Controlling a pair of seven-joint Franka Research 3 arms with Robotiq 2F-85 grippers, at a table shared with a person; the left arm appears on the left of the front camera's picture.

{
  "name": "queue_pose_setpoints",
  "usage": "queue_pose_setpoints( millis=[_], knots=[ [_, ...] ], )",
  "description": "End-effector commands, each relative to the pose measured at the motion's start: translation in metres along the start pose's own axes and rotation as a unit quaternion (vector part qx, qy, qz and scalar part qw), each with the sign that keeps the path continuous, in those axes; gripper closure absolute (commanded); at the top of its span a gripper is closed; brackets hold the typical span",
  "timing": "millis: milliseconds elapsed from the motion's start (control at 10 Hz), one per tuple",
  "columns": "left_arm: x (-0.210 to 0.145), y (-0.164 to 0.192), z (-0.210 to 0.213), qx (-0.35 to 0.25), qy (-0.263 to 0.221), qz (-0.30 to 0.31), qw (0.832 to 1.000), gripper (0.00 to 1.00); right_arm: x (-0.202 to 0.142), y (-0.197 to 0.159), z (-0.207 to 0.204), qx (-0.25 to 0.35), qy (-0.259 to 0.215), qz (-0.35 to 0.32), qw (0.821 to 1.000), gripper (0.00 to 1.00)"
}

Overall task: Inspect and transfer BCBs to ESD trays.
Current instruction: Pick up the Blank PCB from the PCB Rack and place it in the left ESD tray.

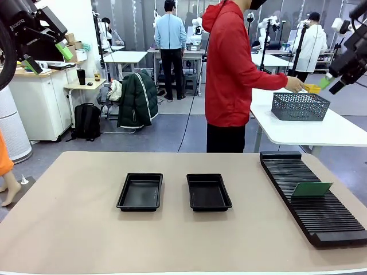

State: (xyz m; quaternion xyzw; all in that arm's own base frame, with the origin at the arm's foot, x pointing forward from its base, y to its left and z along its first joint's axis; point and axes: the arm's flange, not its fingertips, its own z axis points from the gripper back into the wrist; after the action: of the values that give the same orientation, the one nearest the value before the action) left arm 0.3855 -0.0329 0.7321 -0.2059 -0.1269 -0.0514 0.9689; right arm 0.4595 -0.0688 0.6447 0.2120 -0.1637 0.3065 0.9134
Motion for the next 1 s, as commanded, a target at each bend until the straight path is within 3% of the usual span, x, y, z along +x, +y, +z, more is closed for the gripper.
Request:
queue_pose_setpoints(
  millis=[0,400,600,900],
  knots=[
    [0.0,0.0,0.001,0.0,-0.002,-0.001,1.0,0.0,-0.023,-0.003,-0.019,-0.007,0.013,0.093,0.996,0.0],
    [0.0,0.0,0.001,0.0,-0.002,-0.001,1.0,0.0,-0.06,-0.014,-0.066,-0.041,0.048,0.256,0.965,0.0],
    [0.0,0.0,0.001,0.0,-0.002,-0.001,1.0,0.0,-0.078,-0.019,-0.085,-0.04,0.047,0.343,0.937,0.0],
    [0.0,0.0,0.001,0.0,-0.002,-0.001,1.0,0.0,-0.094,-0.032,-0.118,-0.045,0.058,0.41,0.909,0.0]
  ],
)
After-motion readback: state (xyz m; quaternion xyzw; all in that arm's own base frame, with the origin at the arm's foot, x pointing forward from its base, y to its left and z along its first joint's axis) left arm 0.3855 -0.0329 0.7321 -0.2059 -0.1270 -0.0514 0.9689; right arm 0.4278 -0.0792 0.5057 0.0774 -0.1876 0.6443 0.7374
